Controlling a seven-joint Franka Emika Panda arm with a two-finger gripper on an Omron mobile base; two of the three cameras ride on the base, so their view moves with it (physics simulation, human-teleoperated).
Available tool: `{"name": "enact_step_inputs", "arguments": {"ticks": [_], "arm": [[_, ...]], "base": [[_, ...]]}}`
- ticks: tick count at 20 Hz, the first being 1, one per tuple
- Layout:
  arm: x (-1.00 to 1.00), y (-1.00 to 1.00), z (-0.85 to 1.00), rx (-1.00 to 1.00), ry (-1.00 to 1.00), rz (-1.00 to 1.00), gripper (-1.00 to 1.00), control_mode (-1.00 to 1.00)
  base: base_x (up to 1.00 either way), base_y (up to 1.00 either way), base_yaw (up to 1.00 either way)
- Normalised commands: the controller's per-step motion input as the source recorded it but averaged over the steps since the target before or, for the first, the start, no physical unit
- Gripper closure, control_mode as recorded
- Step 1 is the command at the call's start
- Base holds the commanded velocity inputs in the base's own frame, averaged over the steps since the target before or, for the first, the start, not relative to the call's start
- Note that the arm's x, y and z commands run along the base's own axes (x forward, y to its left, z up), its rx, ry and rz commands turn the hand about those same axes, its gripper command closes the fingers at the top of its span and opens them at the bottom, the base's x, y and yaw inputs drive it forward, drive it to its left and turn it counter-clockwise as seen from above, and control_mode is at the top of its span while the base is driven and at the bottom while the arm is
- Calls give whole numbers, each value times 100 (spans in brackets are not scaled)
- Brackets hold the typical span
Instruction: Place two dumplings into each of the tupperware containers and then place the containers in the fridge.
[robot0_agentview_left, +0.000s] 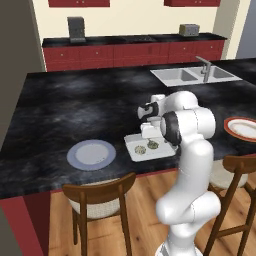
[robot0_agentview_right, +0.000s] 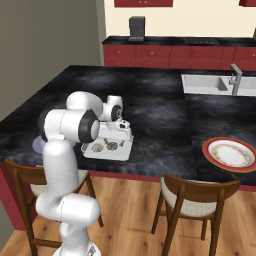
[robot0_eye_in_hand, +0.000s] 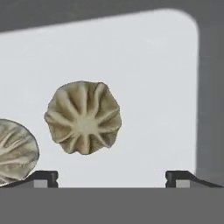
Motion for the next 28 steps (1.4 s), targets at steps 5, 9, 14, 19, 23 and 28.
{"name": "enact_step_inputs", "arguments": {"ticks": [5, 9, 14, 19, 23, 28], "arm": [[-6, -75, 0, 1, -14, -11, -100, -100], [4, -54, 0, 0, -12, -3, -100, -100], [27, -37, -13, 1, -3, 6, -100, -100], [27, -4, -16, 0, -2, 9, -100, -100], [19, -11, -38, 3, -6, 11, -100, -100], [18, -11, -18, 4, -6, 11, -100, -100]], "base": [[0, 0, 0], [0, 0, 0], [0, 0, 0], [0, 0, 0], [0, 0, 0], [0, 0, 0]]}}
